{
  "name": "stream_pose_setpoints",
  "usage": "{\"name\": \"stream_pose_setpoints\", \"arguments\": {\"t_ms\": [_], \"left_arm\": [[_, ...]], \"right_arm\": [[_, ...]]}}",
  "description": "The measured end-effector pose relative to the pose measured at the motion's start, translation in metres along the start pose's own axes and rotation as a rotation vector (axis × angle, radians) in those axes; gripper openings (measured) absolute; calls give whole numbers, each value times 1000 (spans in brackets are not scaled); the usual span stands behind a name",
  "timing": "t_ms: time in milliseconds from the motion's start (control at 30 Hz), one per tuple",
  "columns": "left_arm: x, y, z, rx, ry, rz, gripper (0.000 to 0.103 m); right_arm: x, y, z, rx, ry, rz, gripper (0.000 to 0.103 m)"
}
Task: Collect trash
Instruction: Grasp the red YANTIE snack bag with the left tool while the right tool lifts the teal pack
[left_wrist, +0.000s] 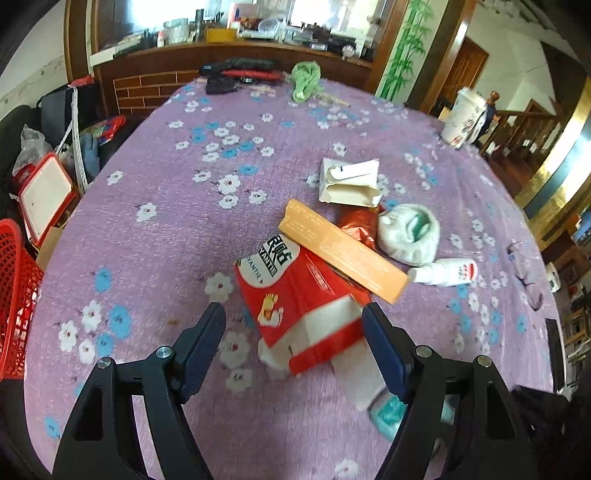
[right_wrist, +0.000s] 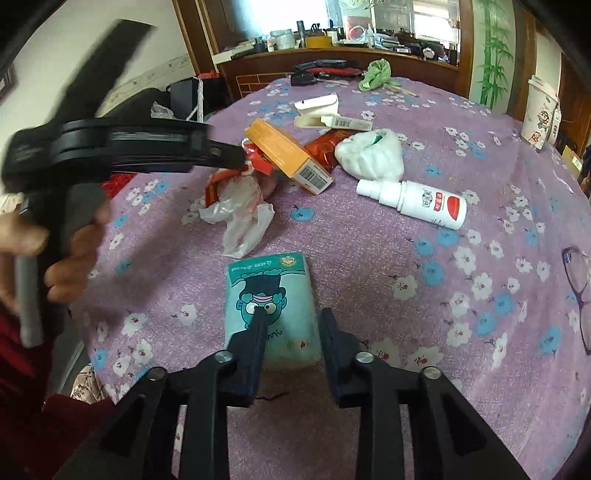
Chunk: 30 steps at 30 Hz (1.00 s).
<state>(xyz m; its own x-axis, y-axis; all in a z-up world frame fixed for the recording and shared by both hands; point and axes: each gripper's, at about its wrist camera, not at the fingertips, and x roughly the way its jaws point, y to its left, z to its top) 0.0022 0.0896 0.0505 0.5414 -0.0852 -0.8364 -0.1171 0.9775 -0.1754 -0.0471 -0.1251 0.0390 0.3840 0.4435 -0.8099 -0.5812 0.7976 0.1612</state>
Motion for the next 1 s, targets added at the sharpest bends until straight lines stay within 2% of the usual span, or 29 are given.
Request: {"name": "stream_pose_setpoints", "arguments": {"t_ms": [200,367,500,633,767,1000], "left_arm": [[28,3,17,-59,60,5,78],[45,9,25,-122,84,-58,79],[46,13,26,-145,56,-102,69],[45,19,26,-164,37,-143,62],[33,20,25,-155,-5,-180,61],[3,22,16,-92,-76,-183,61]], "right_arm": [[-5,-6,-4,48,-22,35,45],[-3,-9,-6,68,-15,35,49],[-4,-5,-4,57,-22,31,57],[-4,0,-4,44,-23,20,58],[0,3,-3,27,-14,-4,63],[12,13,2,-26,9,-49,65]]}}
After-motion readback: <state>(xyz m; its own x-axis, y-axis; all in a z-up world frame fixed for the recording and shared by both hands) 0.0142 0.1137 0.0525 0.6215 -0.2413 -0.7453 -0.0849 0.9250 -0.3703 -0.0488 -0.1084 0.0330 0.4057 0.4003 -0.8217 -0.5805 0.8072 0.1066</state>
